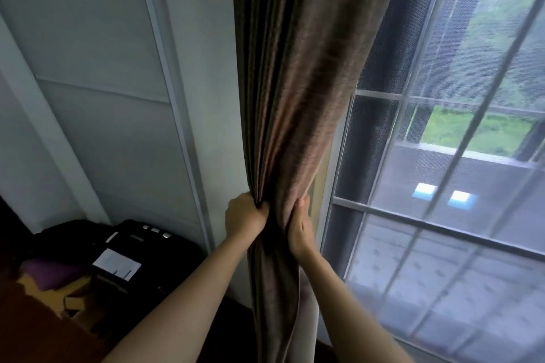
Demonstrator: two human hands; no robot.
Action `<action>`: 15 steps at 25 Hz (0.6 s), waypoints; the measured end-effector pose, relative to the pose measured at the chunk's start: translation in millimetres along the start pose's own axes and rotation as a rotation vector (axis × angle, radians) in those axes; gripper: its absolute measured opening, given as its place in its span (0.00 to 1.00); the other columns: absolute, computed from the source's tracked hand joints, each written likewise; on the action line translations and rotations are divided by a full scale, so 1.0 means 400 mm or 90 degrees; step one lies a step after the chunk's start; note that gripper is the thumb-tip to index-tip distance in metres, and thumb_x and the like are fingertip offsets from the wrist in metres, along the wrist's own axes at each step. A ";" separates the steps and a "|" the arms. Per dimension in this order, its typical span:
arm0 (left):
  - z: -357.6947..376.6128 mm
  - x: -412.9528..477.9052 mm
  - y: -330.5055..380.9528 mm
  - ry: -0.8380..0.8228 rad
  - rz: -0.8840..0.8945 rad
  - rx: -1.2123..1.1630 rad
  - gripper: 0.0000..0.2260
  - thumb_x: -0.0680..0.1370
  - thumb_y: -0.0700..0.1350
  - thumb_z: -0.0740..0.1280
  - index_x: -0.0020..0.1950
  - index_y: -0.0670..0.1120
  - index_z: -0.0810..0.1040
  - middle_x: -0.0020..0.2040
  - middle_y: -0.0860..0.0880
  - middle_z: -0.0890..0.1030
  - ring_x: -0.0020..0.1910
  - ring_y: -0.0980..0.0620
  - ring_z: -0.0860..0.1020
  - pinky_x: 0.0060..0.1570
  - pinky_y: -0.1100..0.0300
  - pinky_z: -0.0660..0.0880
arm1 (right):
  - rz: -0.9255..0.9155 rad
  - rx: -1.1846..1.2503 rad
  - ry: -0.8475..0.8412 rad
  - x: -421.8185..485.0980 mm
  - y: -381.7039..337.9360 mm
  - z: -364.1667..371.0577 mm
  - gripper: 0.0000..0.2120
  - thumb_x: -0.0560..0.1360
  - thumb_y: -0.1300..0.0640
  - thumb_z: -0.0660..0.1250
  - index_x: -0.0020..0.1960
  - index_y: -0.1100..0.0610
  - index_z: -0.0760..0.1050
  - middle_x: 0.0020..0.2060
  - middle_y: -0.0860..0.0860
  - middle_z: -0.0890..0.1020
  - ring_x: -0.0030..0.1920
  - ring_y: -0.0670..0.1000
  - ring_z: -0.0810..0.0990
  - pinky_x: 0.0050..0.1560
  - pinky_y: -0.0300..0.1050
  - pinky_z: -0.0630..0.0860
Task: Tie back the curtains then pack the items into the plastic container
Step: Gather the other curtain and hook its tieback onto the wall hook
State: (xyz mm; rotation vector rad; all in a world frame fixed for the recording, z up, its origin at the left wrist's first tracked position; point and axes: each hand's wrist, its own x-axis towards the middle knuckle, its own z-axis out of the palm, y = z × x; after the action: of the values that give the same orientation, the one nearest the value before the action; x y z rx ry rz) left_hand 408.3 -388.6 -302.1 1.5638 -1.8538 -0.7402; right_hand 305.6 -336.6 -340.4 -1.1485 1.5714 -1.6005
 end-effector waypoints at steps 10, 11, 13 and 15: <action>-0.040 0.044 0.053 -0.266 -0.027 0.024 0.14 0.71 0.48 0.65 0.56 0.50 0.77 0.47 0.48 0.81 0.39 0.50 0.82 0.36 0.62 0.79 | 0.062 -0.212 0.011 -0.023 0.067 0.010 0.23 0.82 0.49 0.39 0.74 0.46 0.58 0.70 0.47 0.69 0.71 0.50 0.65 0.73 0.62 0.46; -0.040 0.046 0.058 -0.296 -0.010 0.029 0.15 0.70 0.46 0.65 0.57 0.49 0.78 0.47 0.49 0.81 0.39 0.51 0.82 0.34 0.62 0.78 | 0.088 -0.193 0.005 -0.022 0.078 0.010 0.24 0.82 0.49 0.38 0.74 0.48 0.59 0.71 0.48 0.68 0.72 0.50 0.63 0.73 0.63 0.43; -0.042 0.047 0.065 -0.358 0.018 0.033 0.16 0.68 0.41 0.66 0.55 0.48 0.79 0.47 0.48 0.81 0.41 0.52 0.81 0.31 0.63 0.77 | 0.129 -0.182 -0.010 -0.021 0.094 0.017 0.24 0.82 0.50 0.38 0.75 0.51 0.58 0.73 0.50 0.65 0.74 0.51 0.60 0.74 0.62 0.40; -0.048 0.050 0.075 -0.401 0.034 0.030 0.14 0.66 0.38 0.66 0.50 0.47 0.80 0.46 0.48 0.81 0.42 0.52 0.80 0.31 0.62 0.77 | 0.135 -0.158 -0.014 -0.031 0.094 0.029 0.24 0.82 0.50 0.39 0.75 0.51 0.58 0.74 0.50 0.64 0.75 0.51 0.58 0.75 0.61 0.45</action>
State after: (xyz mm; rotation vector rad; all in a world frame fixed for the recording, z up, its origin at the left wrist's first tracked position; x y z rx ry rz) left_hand 400.3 -404.7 -265.6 1.3955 -2.3517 -1.2797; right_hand 316.0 -335.2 -380.3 -1.0767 1.8489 -1.2796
